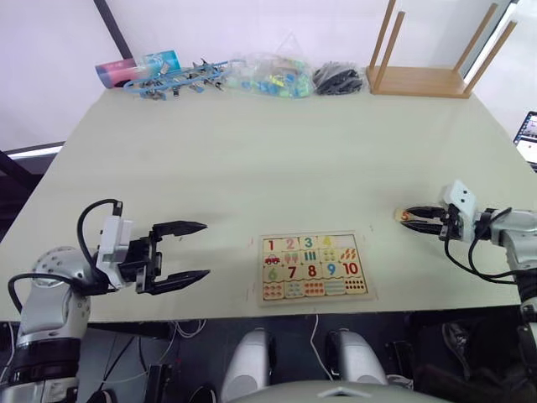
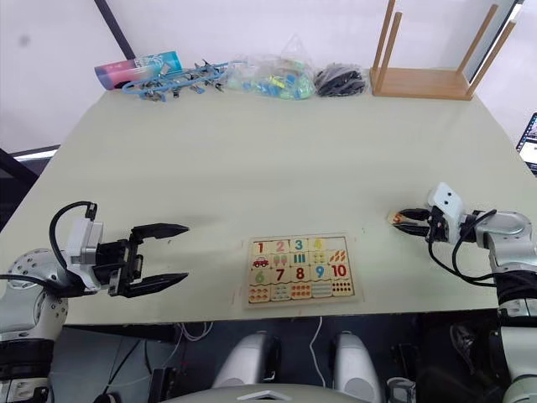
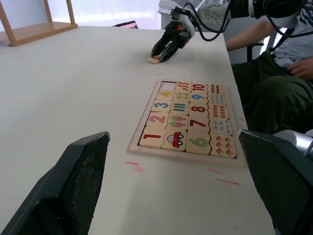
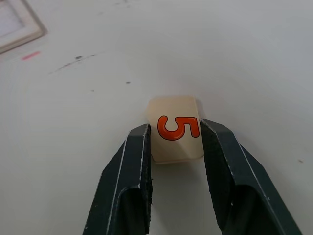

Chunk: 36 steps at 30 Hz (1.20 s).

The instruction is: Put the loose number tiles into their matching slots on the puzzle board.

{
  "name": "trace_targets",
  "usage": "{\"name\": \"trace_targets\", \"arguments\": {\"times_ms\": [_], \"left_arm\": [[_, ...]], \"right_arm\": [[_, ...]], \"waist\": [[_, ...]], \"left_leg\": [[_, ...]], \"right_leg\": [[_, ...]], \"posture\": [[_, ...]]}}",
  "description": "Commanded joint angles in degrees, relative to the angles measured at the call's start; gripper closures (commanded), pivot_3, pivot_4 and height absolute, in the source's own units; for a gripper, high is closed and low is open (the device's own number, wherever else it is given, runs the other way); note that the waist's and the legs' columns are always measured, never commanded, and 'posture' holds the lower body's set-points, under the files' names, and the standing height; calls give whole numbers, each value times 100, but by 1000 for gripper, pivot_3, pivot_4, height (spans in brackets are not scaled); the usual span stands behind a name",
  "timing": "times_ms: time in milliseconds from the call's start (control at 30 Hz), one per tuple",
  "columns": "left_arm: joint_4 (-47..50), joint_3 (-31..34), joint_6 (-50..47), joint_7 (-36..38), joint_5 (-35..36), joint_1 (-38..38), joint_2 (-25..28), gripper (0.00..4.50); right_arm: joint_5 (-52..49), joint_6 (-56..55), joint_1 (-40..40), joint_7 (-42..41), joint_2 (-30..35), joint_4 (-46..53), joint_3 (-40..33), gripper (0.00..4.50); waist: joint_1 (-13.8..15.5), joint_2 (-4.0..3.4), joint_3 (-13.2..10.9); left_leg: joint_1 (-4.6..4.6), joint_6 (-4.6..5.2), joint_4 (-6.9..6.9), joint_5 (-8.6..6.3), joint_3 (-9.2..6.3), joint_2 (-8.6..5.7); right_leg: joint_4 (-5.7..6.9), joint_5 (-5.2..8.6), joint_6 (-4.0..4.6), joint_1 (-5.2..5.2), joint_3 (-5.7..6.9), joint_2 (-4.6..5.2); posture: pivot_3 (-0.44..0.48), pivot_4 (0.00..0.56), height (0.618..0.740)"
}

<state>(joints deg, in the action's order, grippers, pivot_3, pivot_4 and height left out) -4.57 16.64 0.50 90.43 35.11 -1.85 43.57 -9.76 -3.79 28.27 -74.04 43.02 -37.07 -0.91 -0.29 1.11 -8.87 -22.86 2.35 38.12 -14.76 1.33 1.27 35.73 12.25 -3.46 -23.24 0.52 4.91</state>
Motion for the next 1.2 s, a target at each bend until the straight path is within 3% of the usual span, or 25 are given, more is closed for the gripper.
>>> {"name": "trace_targets", "arguments": {"times_ms": [33, 233, 400, 733, 1200], "left_arm": [[-10, -39, 149, 206, 155, -7, 147, 0], [-31, -361, 367, 207, 378, 37, 404, 0], [-72, -713, 600, 207, 573, 25, 672, 0], [-243, -1367, 1011, 207, 936, -128, 1145, 0], [-318, -1526, 1144, 207, 1059, -163, 1196, 0]], "right_arm": [[-306, 455, -86, -252, 183, 1134, -41, 3592], [-515, 1508, -229, -626, 348, 2995, 417, 3592], [-501, 2050, -169, -698, 387, 3660, 783, 3592], [225, 2589, 255, -309, 346, 4237, 1613, 3592], [719, 3268, 548, 45, 180, 4650, 2289, 3592]], "waist": [[-20, -2, -1], [-29, -3, -2], [0, -2, -2], [-10, -4, -3], [-9, -3, -3]], "left_leg": [[0, 0, 0, 0, -1, 0], [0, 0, 0, 0, -5, 2], [-9, -1, -1, 0, -2, 0], [-13, -1, -3, -1, 0, 0], [-16, -1, -2, 0, -1, 0]], "right_leg": [[1, 0, 0, 0, 0, 0], [1, 1, 0, -2, 2, 2], [1, 0, 0, -16, 2, 10], [0, 0, 0, -22, 3, 9], [-1, 1, 0, -23, 5, 7]], "posture": [[0, 150, 740], [0, 150, 740], [0, 150, 740], [0, 150, 740], [0, 150, 740]]}}
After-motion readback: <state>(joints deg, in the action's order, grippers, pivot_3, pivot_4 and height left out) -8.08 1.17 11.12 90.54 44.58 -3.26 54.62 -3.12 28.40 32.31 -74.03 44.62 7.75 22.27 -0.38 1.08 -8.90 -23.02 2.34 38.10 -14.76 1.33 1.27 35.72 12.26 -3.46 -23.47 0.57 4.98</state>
